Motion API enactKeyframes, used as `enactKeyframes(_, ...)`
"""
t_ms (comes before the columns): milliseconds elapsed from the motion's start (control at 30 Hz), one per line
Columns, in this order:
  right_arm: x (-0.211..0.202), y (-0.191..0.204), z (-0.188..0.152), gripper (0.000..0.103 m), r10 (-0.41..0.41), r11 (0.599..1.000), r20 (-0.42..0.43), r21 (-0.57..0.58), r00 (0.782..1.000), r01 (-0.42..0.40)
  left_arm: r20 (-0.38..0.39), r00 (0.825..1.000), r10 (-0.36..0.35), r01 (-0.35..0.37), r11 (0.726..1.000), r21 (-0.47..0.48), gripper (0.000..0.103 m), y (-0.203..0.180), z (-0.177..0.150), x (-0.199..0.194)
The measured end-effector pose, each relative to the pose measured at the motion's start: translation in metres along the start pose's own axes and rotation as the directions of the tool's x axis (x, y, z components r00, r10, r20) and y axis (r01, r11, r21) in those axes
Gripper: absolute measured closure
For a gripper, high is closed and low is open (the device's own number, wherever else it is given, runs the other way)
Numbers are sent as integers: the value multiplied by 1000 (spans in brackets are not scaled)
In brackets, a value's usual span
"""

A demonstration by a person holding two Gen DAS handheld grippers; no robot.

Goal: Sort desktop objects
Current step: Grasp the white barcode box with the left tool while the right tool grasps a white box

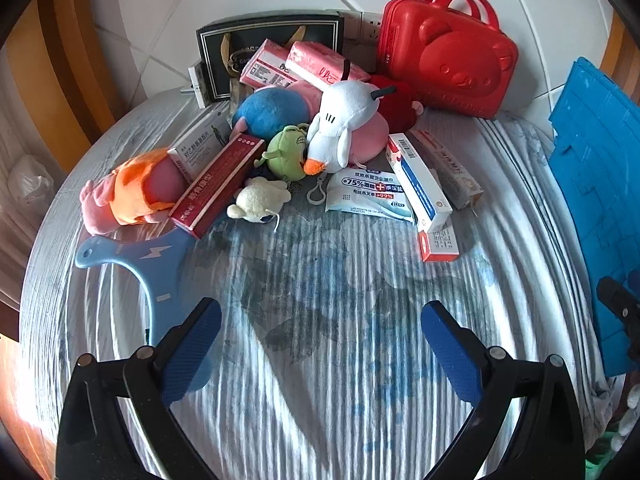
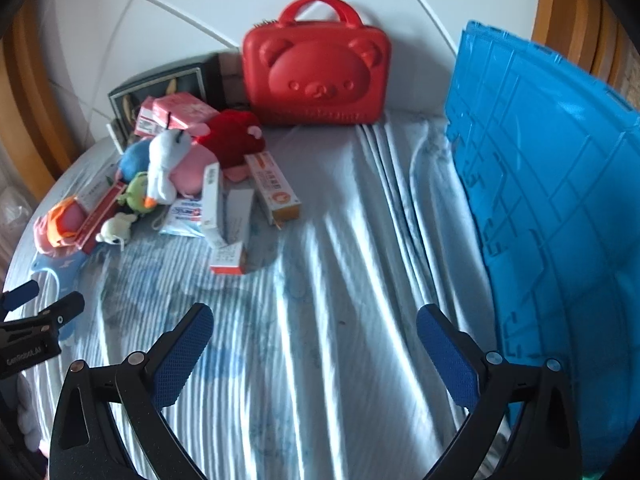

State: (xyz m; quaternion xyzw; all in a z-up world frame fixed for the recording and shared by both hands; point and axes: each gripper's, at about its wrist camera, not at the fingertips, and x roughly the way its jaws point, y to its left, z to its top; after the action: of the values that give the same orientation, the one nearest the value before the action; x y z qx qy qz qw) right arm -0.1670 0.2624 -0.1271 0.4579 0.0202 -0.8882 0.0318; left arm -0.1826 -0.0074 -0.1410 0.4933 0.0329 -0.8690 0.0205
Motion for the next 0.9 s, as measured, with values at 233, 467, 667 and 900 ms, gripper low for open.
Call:
enactKeyframes(233, 50, -30, 26, 0, -18, 998, -35, 55, 999, 20, 7, 1000, -28, 29, 999, -17, 1, -44, 80, 63)
enactKeyframes(467, 92, -48, 38, 0, -29, 995, -83, 96, 996, 37, -78, 997, -17, 23, 996, 85, 14, -91, 113, 141)
enactKeyframes(667, 117, -30, 49, 0, 16, 997, -93, 74, 996, -9, -139, 987, -78, 93, 990, 102, 80, -84, 95, 167)
enactKeyframes(900, 144, 34, 87, 0, 154, 988, -117, 1, 981, -155, -87, 996, -14, 21, 996, 88, 81, -38, 69, 141)
